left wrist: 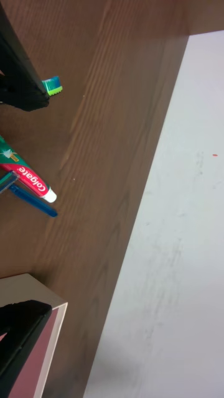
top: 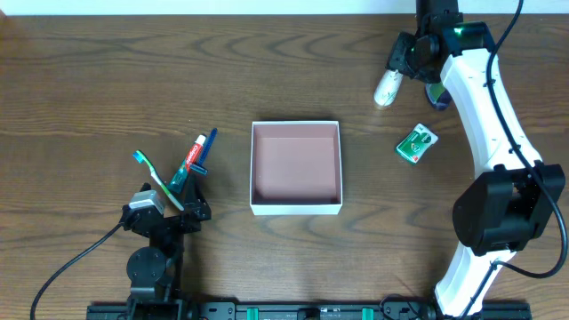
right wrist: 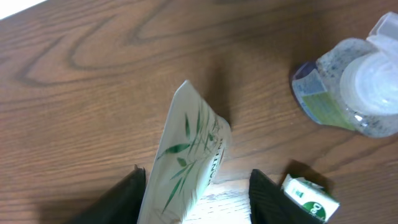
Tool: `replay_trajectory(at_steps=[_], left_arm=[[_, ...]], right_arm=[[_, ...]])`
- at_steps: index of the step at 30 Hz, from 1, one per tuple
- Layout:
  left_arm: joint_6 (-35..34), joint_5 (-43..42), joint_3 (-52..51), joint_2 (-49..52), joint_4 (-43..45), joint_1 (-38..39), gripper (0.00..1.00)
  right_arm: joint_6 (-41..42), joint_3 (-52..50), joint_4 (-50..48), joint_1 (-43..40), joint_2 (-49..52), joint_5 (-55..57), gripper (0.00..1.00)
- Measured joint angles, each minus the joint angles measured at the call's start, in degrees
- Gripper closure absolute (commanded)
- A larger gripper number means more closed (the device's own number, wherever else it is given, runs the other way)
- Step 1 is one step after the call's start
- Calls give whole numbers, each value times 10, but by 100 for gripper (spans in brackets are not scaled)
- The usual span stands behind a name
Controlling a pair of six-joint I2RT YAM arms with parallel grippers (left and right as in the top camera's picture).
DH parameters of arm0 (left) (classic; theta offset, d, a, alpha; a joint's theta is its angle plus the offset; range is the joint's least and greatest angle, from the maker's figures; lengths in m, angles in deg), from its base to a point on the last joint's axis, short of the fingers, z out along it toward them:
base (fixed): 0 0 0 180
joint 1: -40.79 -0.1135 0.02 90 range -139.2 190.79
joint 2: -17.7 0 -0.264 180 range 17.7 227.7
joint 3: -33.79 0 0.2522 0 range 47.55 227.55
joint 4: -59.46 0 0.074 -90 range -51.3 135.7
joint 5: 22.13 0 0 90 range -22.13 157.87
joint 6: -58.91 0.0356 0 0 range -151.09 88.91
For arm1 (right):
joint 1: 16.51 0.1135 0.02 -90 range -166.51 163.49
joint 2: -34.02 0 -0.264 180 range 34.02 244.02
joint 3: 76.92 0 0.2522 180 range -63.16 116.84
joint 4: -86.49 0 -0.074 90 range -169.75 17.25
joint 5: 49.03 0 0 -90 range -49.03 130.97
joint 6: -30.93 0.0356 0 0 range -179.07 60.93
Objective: Pack container
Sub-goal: 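Reach the right gripper to the white Pantene tube and grasp it, then carry the Pantene tube with the right gripper over the box and lower it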
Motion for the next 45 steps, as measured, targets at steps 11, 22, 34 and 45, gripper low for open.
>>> replay_trajectory(at_steps=[11, 22, 34, 45], left_arm=[[0, 0, 0, 0, 0, 0, 2], [0, 0, 0, 0, 0, 0, 2], [0, 0, 0, 0, 0, 0, 2], [0, 0, 0, 0, 0, 0, 2]], right_arm=[[-6, 0, -2, 0, 0, 12, 99], [-92, 0, 9, 0, -9, 11, 99], [-143, 7, 66, 109, -218, 24, 99], [-101, 11, 112, 259, -242, 38, 99]])
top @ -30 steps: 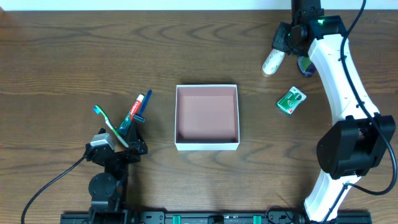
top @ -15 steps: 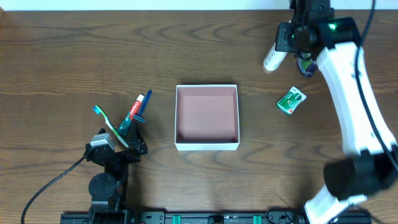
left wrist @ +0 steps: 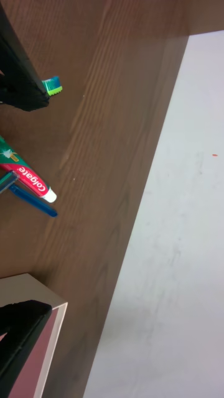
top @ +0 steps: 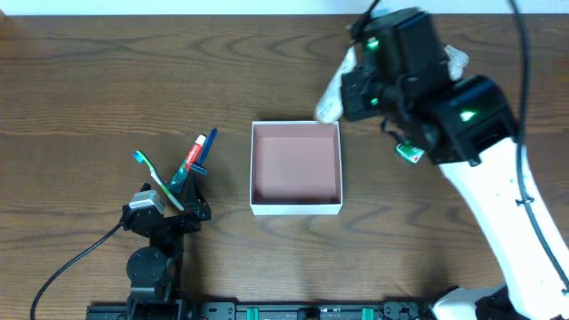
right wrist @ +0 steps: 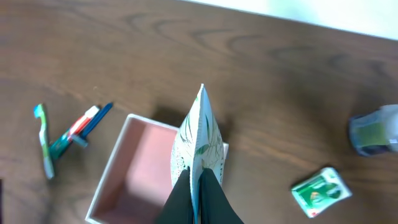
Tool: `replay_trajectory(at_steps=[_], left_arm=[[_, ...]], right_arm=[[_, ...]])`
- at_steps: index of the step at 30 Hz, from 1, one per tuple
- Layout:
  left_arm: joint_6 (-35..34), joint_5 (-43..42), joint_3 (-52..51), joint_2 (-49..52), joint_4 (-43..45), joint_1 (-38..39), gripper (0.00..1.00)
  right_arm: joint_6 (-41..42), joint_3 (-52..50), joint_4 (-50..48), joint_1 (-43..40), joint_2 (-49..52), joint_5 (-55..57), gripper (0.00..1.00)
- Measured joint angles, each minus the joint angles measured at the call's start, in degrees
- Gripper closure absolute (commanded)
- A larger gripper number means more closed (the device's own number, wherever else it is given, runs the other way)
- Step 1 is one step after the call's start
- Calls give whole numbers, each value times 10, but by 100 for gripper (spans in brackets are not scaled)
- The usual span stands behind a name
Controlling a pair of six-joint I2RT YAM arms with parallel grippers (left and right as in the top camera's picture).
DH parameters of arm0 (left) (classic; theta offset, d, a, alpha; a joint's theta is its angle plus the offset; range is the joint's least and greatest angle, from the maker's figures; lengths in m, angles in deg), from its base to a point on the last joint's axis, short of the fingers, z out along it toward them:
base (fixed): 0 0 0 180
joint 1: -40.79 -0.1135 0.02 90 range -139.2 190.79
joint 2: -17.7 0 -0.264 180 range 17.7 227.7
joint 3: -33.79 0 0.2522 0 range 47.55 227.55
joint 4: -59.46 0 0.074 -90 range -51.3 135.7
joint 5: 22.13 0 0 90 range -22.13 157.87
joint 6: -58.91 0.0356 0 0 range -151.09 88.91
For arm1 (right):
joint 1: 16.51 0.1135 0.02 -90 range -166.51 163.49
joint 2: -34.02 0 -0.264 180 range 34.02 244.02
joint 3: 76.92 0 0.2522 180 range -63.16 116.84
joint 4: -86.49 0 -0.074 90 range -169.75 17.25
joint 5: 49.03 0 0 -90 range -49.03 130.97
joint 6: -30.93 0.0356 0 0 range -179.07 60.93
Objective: Pack container
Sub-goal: 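Carry the Pantene tube with the right gripper over the box and lower it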
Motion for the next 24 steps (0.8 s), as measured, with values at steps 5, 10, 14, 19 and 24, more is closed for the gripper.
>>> replay_trajectory(at_steps=[5, 10, 14, 19, 24], left_arm=[[0, 0, 0, 0, 0, 0, 2], [0, 0, 0, 0, 0, 0, 2], [0, 0, 0, 0, 0, 0, 2], [0, 0, 0, 0, 0, 0, 2], [0, 0, 0, 0, 0, 0, 2]], right_arm=[[51, 0, 1, 65, 20, 30, 99], [122, 0, 9, 121, 60, 78, 99], [176, 0, 11, 152, 109, 116, 99], [226, 0, -1, 169, 164, 145, 99], [253, 0, -29, 174, 196, 160, 99]])
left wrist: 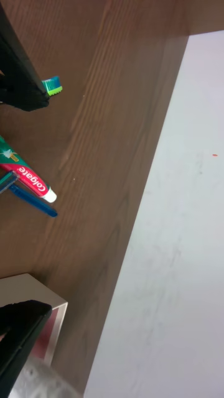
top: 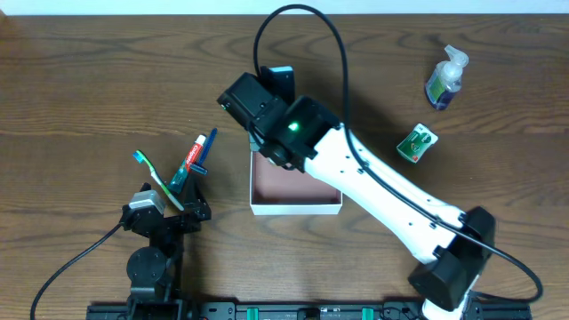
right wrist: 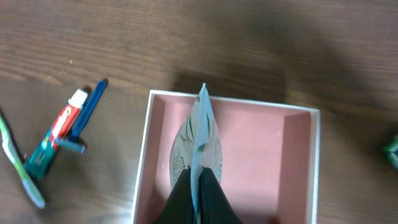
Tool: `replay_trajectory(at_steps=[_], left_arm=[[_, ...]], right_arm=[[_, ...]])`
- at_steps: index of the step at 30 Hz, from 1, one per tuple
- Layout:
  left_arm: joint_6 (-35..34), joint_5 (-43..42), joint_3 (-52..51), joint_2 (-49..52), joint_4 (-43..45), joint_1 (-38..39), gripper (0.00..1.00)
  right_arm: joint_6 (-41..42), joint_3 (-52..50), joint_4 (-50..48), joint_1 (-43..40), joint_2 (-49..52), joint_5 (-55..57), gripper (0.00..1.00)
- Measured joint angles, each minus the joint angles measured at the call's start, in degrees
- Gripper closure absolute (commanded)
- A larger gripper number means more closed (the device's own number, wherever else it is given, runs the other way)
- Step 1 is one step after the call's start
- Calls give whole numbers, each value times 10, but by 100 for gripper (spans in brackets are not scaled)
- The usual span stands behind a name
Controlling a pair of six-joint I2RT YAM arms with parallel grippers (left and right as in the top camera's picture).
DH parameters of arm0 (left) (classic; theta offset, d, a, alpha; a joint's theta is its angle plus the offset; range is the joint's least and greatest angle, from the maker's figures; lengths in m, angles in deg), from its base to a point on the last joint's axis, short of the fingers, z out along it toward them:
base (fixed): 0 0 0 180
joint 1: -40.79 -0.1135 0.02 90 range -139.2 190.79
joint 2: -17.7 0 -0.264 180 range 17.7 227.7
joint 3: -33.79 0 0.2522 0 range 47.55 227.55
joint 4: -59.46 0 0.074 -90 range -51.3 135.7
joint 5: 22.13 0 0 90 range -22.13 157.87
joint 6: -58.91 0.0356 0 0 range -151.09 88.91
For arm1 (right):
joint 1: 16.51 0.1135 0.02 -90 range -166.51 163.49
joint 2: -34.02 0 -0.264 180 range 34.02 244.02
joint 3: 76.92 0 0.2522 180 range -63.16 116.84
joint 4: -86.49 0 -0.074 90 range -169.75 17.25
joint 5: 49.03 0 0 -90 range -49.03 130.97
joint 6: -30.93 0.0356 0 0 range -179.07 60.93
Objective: Pack container
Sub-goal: 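Carry the Pantene tube with the right gripper over the box and lower it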
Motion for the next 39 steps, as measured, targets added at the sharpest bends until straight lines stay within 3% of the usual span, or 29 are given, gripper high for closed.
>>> replay_trajectory(at_steps=[39], left_arm=[[0, 0, 0, 0, 0, 0, 2]], right_arm=[[35, -1, -72, 11, 55, 49, 99]])
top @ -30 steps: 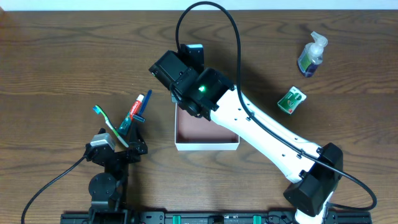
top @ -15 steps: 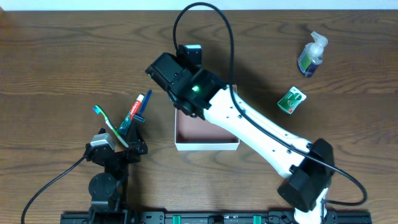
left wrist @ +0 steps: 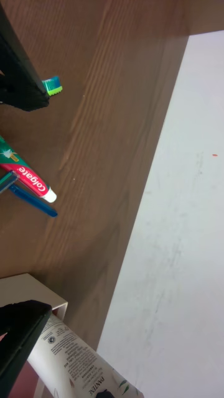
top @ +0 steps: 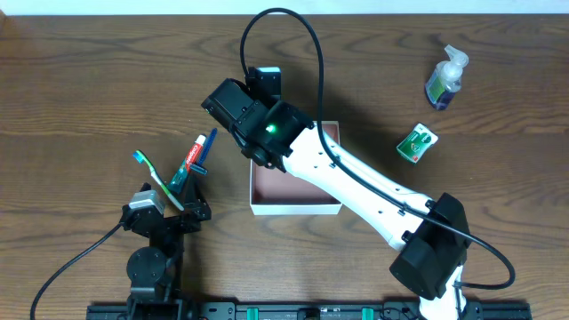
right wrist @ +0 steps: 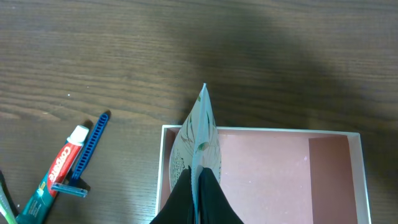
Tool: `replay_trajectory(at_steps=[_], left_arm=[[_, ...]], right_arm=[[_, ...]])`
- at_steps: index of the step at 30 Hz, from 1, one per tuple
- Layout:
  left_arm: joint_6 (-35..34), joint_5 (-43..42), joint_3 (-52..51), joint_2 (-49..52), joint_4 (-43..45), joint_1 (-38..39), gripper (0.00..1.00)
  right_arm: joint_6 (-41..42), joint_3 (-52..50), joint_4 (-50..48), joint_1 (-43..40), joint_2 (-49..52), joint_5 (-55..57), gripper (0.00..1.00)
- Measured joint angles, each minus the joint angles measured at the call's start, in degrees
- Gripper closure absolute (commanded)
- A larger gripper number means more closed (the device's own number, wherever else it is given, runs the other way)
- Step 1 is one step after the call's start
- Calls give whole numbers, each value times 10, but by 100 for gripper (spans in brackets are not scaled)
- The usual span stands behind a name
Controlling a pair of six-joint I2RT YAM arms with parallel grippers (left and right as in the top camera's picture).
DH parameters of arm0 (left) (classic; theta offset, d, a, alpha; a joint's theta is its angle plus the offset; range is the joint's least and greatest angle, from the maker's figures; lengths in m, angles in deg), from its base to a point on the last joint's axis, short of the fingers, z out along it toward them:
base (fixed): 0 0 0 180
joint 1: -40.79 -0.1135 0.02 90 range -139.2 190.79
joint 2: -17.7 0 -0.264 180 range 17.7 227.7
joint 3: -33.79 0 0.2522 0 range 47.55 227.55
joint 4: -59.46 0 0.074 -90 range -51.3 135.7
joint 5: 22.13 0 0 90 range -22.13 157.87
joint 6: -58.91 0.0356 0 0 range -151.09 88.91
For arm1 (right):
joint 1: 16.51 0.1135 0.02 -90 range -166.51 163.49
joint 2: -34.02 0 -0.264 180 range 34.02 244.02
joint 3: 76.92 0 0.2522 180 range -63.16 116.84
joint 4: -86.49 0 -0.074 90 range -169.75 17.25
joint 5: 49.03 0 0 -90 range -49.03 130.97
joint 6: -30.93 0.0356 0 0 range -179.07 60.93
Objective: Pack container
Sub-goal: 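Carry the Pantene tube with the right gripper over the box and lower it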
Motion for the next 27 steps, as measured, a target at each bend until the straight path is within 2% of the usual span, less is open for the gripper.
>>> replay_trajectory(at_steps=[23, 27], left_arm=[[0, 0, 0, 0, 0, 0, 2], [0, 0, 0, 0, 0, 0, 2]], right_arm=[[4, 0, -15, 0, 13, 8, 99], [5, 0, -16, 1, 13, 11, 91]])
